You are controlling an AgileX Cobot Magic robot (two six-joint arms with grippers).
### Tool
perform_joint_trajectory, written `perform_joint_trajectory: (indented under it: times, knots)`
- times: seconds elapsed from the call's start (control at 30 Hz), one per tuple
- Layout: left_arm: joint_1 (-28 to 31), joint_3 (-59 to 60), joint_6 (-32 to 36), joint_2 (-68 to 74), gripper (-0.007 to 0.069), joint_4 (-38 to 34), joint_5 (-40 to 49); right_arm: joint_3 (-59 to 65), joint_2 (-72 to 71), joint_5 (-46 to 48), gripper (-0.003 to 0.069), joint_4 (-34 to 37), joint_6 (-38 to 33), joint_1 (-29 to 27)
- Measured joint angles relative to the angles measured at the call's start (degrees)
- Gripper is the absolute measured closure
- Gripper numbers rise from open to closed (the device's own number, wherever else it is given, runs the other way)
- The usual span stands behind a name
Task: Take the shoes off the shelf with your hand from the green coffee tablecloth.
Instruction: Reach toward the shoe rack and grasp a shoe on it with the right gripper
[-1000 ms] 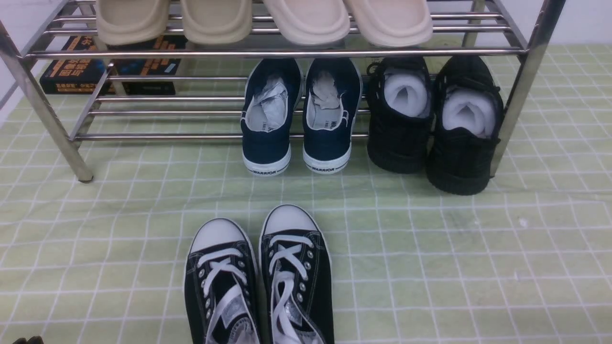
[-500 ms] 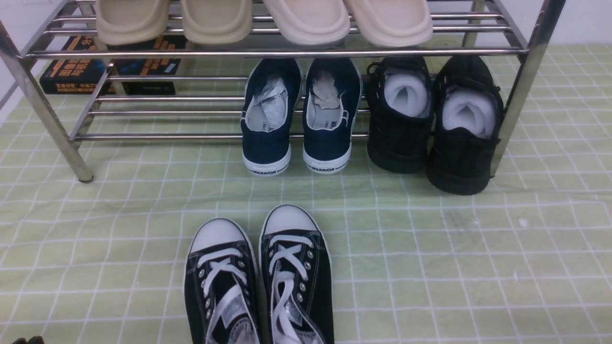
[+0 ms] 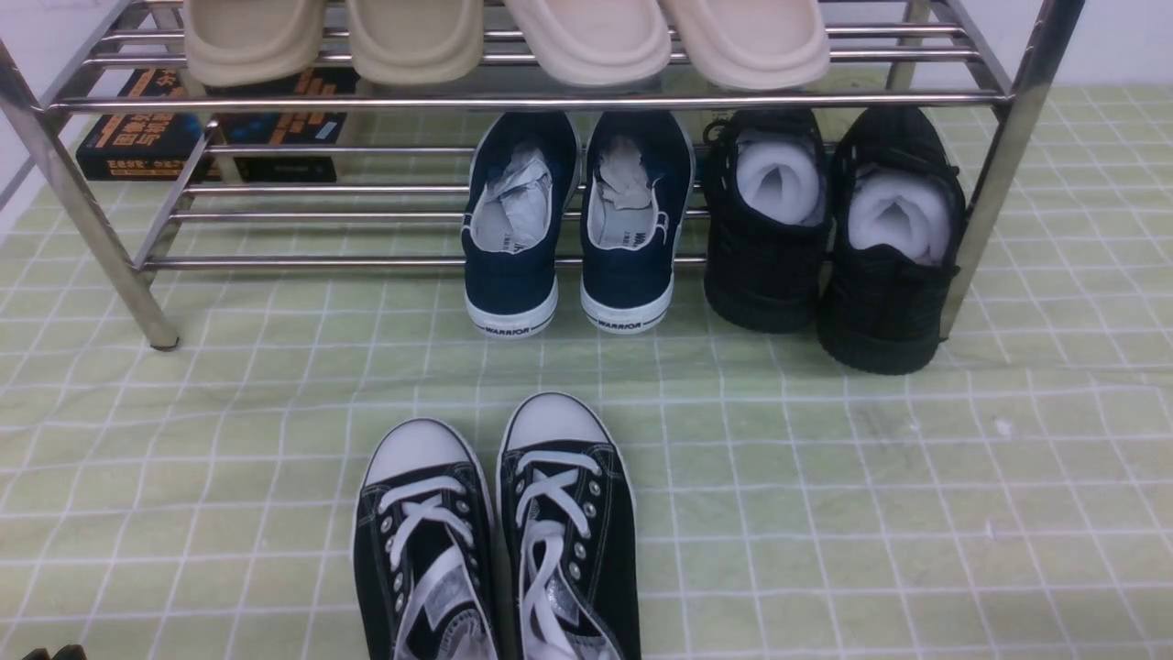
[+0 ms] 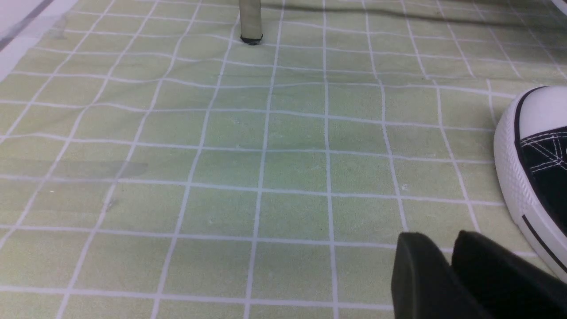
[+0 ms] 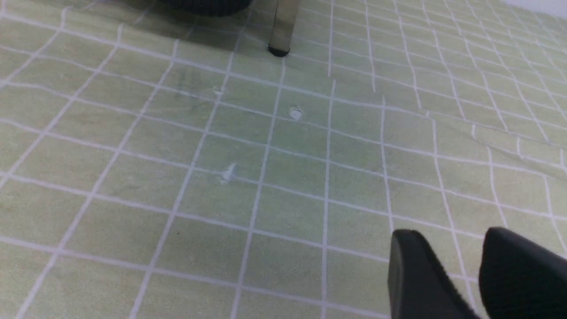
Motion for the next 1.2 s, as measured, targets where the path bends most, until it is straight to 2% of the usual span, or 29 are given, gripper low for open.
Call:
perform_joint_trajectory:
  times: [0.1,0.17,0.2,0.23,0.3,0.53,0.63,0.77,0.87,0.93,1.0,1.03,1.07,1.2]
  knots:
    - [0.0,0.0,0.0,0.0,0.0480,0.0,0.0,0.3,0.0,-1.9,0.0419,7.3,7.6,0.0]
    - [0.0,0.0,0.0,0.0,0.0478,0.0,0.0,0.5,0.0,-3.1,0.0419,17.9,16.4,0.0]
    - [0.0,0.0,0.0,0.0,0.0478,0.0,0.0,0.5,0.0,-3.2,0.0419,19.6,17.1,0.0]
    - [0.0,0.0,0.0,0.0,0.0476,0.0,0.0,0.5,0.0,-3.8,0.0419,24.3,21.4,0.0]
    - [0.0,0.0,0.0,0.0,0.0473,0.0,0.0,0.5,0.0,-4.5,0.0419,30.0,25.2,0.0]
    - [0.0,0.0,0.0,0.0,0.0464,0.0,0.0,0.5,0.0,-4.5,0.0419,35.3,27.3,0.0]
    - [0.0,0.0,0.0,0.0,0.0462,0.0,0.0,0.2,0.0,-1.6,0.0424,35.5,26.7,0.0]
    - [0.0,0.0,0.0,0.0,0.0463,0.0,0.0,-4.1,0.0,2.2,0.0482,33.6,23.0,0.0]
    - [0.0,0.0,0.0,0.0,0.0463,0.0,0.0,-13.7,2.8,2.2,0.0622,26.7,20.6,0.0]
    - [0.0,0.0,0.0,0.0,0.0461,0.0,0.0,-19.4,6.5,3.7,0.0664,21.3,20.5,0.0]
    - [0.0,0.0,0.0,0.0,0.0458,0.0,0.0,-26.1,13.2,9.5,0.0671,14.5,20.3,0.0]
    - [0.0,0.0,0.0,0.0,0.0457,0.0,0.0,-27.4,14.5,10.2,0.0671,13.9,20.3,0.0]
    - [0.0,0.0,0.0,0.0,0.0455,0.0,0.0,-31.9,19.4,17.0,0.0671,10.4,20.2,0.0]
    - [0.0,0.0,0.0,0.0,0.0455,0.0,0.0,-41.4,31.3,30.6,0.0666,4.2,20.1,0.0]
